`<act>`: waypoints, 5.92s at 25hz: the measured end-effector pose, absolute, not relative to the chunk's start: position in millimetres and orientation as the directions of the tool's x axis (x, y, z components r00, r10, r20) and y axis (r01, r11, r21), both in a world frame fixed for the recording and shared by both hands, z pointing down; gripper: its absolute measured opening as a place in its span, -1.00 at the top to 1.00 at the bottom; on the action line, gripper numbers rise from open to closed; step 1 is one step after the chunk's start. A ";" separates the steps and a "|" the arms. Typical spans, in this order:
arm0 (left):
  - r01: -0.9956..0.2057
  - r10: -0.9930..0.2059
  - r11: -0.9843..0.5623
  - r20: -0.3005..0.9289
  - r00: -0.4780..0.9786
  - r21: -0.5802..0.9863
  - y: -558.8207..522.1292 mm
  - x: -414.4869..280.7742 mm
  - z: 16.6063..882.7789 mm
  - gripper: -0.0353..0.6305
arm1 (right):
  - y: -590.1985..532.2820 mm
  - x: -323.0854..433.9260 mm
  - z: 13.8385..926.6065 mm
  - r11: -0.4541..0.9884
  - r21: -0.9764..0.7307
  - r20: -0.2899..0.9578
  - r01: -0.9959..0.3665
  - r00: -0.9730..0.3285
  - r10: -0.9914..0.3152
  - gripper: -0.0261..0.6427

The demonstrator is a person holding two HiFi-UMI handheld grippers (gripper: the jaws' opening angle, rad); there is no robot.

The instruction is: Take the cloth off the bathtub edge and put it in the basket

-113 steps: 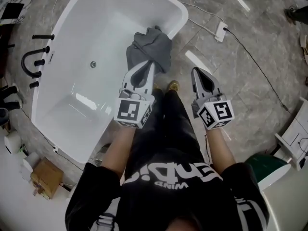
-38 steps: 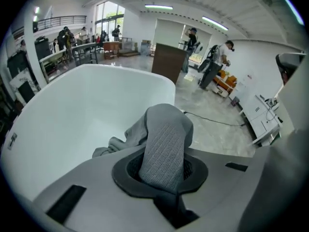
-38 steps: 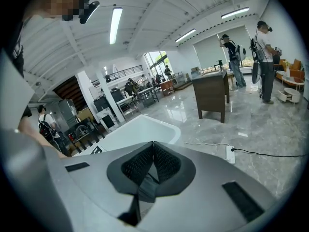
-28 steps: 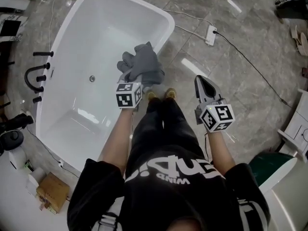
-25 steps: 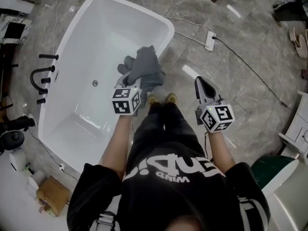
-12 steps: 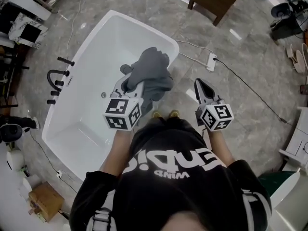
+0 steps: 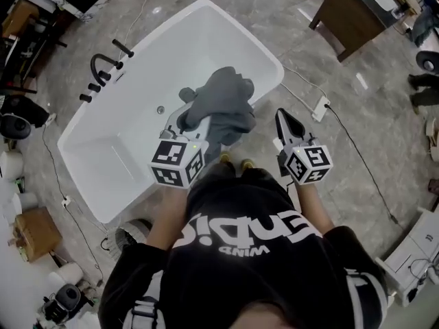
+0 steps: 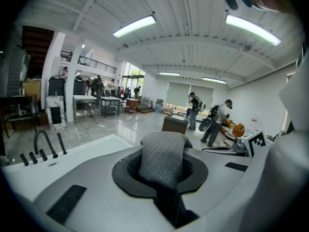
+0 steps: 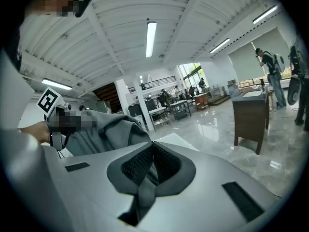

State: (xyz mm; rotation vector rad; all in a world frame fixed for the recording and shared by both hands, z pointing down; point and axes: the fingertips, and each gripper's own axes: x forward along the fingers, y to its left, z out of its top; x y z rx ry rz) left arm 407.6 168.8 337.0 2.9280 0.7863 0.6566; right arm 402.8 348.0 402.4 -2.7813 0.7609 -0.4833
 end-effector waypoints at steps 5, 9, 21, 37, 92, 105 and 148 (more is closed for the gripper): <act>0.269 0.308 -0.951 0.384 0.870 0.153 129.5 379.7 335.4 0.71 | 311.1 415.4 403.6 -0.730 -0.292 0.246 -0.618 0.689 -0.682 0.88; 0.044 0.099 -0.988 0.384 0.918 0.150 83.0 339.8 340.2 0.71 | 256.7 417.9 414.4 -0.569 -0.290 0.252 -0.769 0.512 -0.821 0.88; -0.470 -0.398 -0.872 0.364 0.842 0.135 -55.9 167.1 345.2 0.71 | 35.1 317.2 420.7 -0.042 -0.288 0.234 -0.957 -0.028 -0.972 0.88; -0.872 -0.800 -0.461 0.349 0.488 0.163 -179.5 -120.0 347.6 0.71 | -177.0 51.4 401.9 0.514 -0.250 0.252 -0.821 -0.567 -0.784 0.88; -0.982 -0.962 0.091 0.269 -0.045 0.163 -547.0 -488.1 299.1 0.71 | -619.0 -347.2 381.7 0.894 -0.255 0.234 -0.369 -0.920 -0.313 0.88; -0.987 -0.950 0.019 0.312 0.032 0.159 -586.1 -509.3 313.5 0.71 | -642.1 -364.4 389.9 0.840 -0.297 0.236 -0.454 -0.887 -0.396 0.88; -0.964 -0.767 0.127 0.639 0.054 0.235 -639.1 -521.4 689.6 0.08 | -651.4 -363.1 640.5 0.699 -0.408 0.458 -0.587 -0.794 -0.399 0.88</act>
